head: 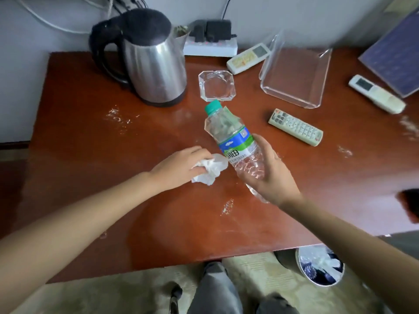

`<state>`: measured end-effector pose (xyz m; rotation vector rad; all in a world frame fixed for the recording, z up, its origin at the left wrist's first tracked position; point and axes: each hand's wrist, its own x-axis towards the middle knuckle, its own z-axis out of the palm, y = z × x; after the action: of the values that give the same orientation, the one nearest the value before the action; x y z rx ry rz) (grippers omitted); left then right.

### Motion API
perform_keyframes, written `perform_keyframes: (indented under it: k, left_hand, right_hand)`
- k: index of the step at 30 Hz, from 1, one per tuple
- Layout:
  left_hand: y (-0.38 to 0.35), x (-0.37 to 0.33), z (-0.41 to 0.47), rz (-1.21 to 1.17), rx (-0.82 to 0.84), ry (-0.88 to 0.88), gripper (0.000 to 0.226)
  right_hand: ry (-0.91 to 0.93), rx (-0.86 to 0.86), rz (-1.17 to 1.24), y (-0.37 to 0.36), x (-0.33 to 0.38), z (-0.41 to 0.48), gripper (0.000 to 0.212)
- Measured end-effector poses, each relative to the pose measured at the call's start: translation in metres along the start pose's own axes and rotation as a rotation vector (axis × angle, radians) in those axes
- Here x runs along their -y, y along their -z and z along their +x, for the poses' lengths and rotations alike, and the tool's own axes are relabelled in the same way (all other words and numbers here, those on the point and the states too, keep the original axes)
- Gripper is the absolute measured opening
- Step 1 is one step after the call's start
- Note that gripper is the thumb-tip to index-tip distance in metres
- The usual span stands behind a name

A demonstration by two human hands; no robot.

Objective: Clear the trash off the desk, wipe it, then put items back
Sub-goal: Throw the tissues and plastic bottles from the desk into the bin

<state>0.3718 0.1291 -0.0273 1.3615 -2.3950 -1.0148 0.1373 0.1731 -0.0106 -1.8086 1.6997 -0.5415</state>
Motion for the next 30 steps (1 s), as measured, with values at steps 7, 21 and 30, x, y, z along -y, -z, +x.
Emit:
perform_keyframes:
  k: [7,21,30]
  left_hand:
    - [0.004,-0.053,0.056,0.143,0.084,-0.122,0.053]
    - [-0.103,-0.182,0.112,0.368,0.164,-0.458,0.036]
    - [-0.203,-0.275,0.118,0.533,0.259,-0.667,0.042]
  right_hand:
    - [-0.087,-0.188,-0.003,0.054,-0.041,-0.030,0.084]
    - [-0.310,-0.392,-0.083,0.128,-0.146,-0.149,0.083]
    - [-0.372,-0.390,-0.044,0.165,-0.243,-0.247,0.083]
